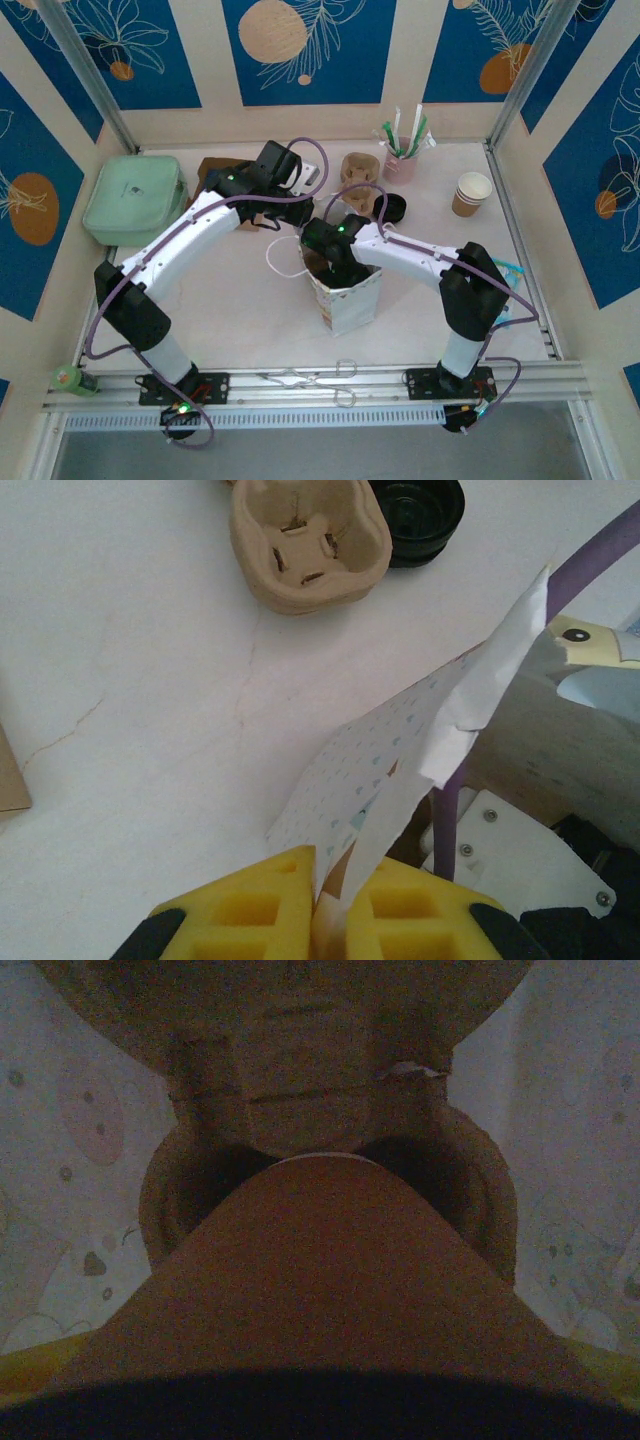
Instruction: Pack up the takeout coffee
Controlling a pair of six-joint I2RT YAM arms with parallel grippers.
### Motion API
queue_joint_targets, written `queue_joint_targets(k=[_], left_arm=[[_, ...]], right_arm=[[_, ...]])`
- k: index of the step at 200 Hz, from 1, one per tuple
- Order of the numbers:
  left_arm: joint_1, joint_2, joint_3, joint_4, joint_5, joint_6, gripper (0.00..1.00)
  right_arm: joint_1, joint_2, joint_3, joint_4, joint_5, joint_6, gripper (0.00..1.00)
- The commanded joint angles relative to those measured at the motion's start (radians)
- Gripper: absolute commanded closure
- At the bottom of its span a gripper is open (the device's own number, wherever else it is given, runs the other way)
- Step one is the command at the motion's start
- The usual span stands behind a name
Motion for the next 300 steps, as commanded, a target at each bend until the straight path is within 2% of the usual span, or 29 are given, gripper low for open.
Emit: queue_joint_targets(k=[1,300], left_arm=[[-0.011,-0.004,0.026,-0.001,0.008,-0.018,0.86],[-0.016,-0.007,0.029,-0.001,0.004,-0.018,0.87]], right_arm=[[-0.002,0.021,-0.036,-0.001,-0.014,-0.003,0.60],[-0.021,0.063,-0.121,0.097,-0.026,0.004,0.61]])
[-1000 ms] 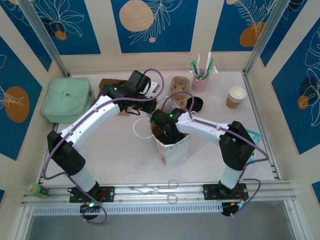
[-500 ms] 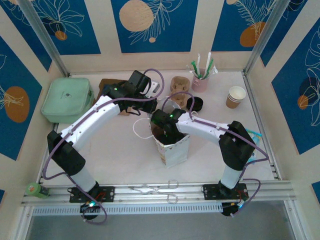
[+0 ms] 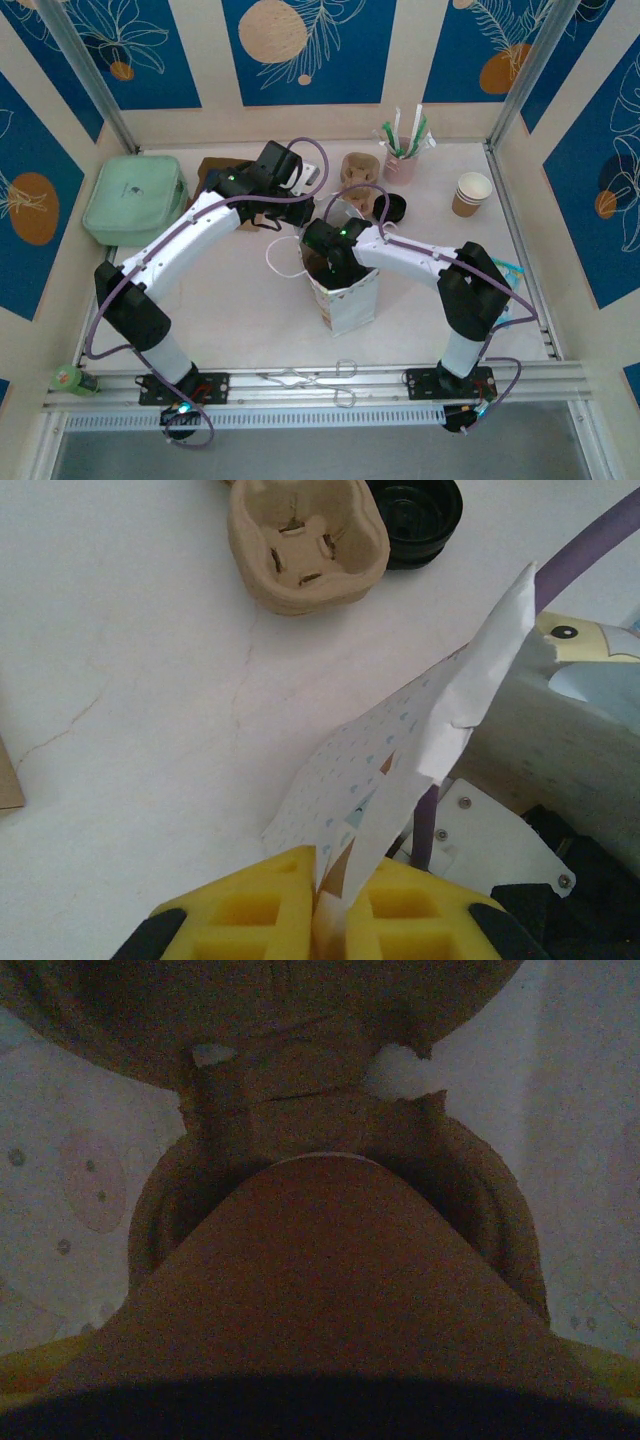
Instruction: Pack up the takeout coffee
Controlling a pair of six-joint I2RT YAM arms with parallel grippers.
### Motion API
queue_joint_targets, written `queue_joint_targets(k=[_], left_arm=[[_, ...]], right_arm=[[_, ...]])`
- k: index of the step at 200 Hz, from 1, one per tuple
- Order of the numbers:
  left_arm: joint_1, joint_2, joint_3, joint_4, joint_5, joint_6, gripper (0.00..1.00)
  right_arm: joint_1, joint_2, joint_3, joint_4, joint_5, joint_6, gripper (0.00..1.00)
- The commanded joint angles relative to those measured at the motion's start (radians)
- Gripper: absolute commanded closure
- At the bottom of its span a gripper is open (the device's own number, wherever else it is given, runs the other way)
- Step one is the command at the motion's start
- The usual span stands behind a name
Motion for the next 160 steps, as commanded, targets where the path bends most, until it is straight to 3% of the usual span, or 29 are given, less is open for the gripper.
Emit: queue_joint_targets(k=[1,160], left_arm=[[-0.013,-0.008,0.029,-0.004,0.004,-0.004,0.86],[-0.014,0.002,0.043,-0.014,-0.012,0.004,0.87]], right_arm=[[-0.009,0.063,-0.064,-0.015,-0.040,0.004,0.61],[-0.027,0.079,-0.061,-0.035,-0.066,0.007,0.61]])
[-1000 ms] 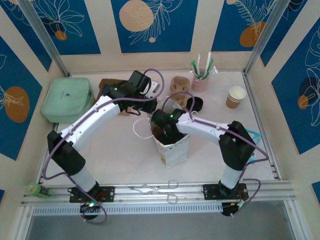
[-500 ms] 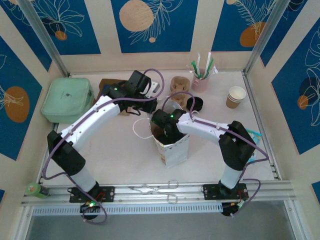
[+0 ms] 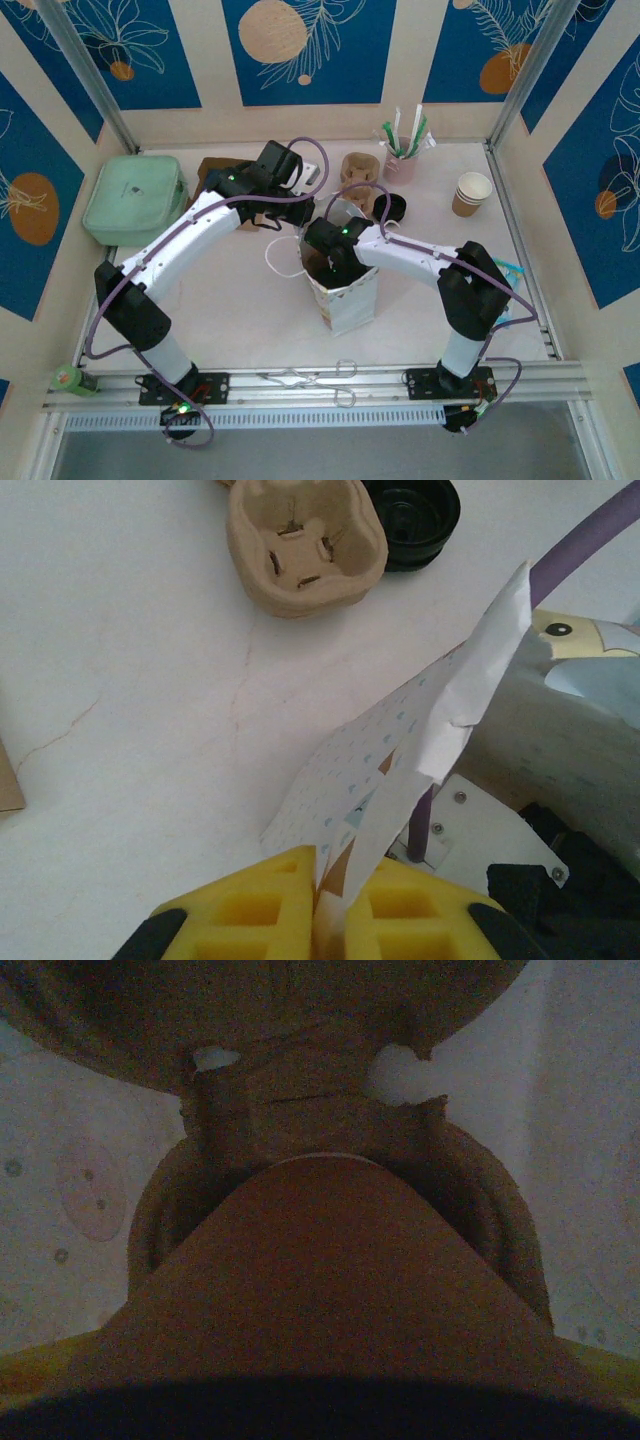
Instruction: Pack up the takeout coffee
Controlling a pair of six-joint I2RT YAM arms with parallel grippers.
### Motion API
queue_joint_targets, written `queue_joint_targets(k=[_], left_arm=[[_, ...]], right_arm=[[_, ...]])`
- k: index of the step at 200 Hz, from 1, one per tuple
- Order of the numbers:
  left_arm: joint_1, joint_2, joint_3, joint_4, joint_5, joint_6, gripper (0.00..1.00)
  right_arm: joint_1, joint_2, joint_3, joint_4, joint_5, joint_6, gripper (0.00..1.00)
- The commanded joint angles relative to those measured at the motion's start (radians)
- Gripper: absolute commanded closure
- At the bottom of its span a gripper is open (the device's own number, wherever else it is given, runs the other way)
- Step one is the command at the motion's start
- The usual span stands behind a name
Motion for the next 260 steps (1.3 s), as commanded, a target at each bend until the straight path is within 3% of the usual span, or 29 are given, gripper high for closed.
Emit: queue_joint_targets(k=[1,59,152,260], left_arm=[[-0.012,0.002,0.037,-0.012,-0.012,0.004,0.87],[-0.013,0.007,0.048,-0.023,-0.024,0.010,0.87],[-0.013,0.011,0.066,-0.038,-0.039,0.007,0.87],[-0.013,0.012,0.076,-0.048,-0.083,-0.005,0.87]], right_arm=[[-0.009,0.078,-0.054,-0.045,-0.046,0.015,0.61],[-0.007,0.079,-0.022,-0.064,-0.048,0.012,0.61],[0.007,-0.074,0.125,-0.186,-0.034,0.021,0.61],[0.034,-0.060,0.095,-0.247,-0.014,0.050,0.61]])
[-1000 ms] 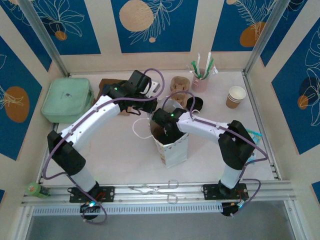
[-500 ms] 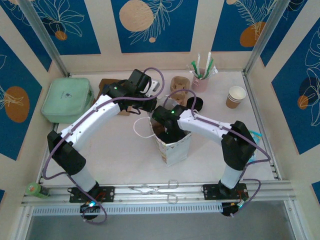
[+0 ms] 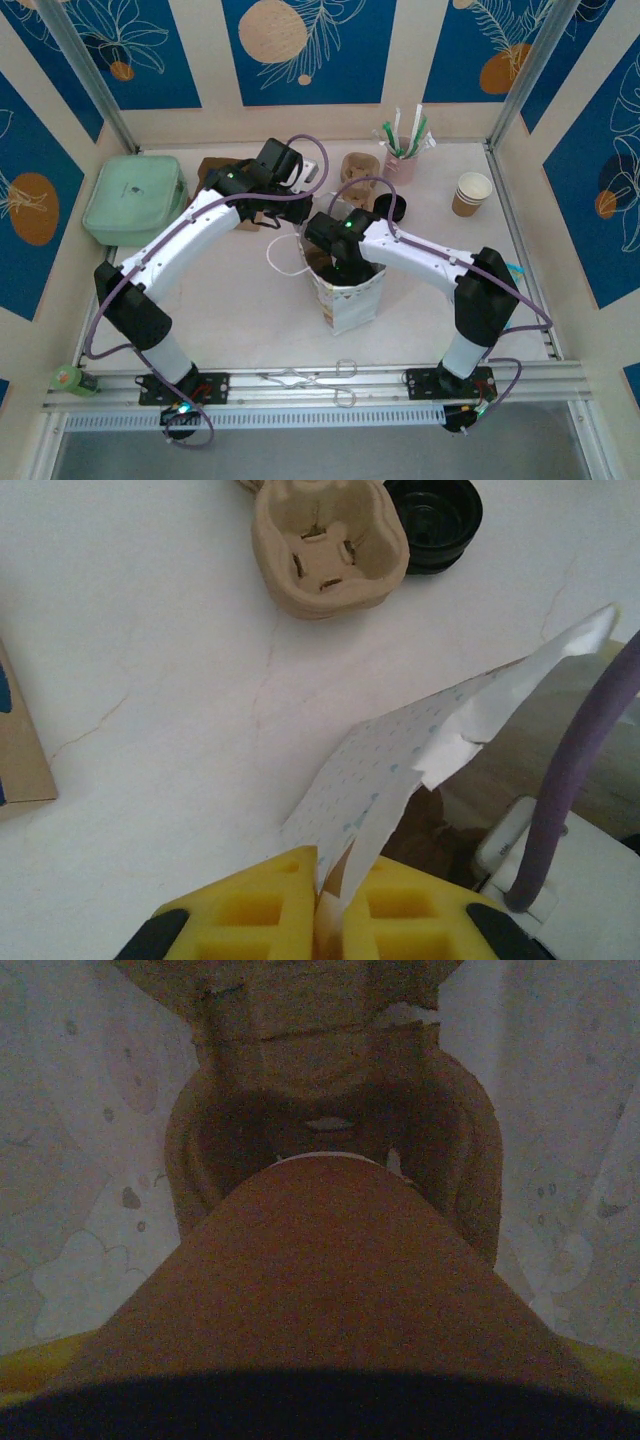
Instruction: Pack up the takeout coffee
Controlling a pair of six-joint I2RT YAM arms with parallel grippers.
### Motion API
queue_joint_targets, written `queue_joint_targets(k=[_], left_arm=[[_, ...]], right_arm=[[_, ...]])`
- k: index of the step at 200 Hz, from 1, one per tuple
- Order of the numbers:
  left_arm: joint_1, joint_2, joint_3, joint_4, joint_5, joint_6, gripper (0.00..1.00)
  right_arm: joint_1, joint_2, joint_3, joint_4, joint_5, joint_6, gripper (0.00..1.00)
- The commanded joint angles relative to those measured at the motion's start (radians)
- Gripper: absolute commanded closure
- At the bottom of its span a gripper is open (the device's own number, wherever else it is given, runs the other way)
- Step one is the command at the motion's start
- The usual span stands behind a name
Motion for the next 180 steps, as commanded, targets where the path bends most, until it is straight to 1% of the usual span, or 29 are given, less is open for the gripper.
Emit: queue_joint_targets(k=[1,180], left_arm=[[-0.010,0.005,0.040,-0.011,-0.035,-0.005,0.87],[-0.009,0.006,0.049,-0.012,-0.039,-0.008,0.88]], right_arm=[[0.002,-0.001,-0.015,-0.038,-0.006,0.019,0.61],[-0.014,0.039,-0.059,0.022,-0.041,0.011,0.61]])
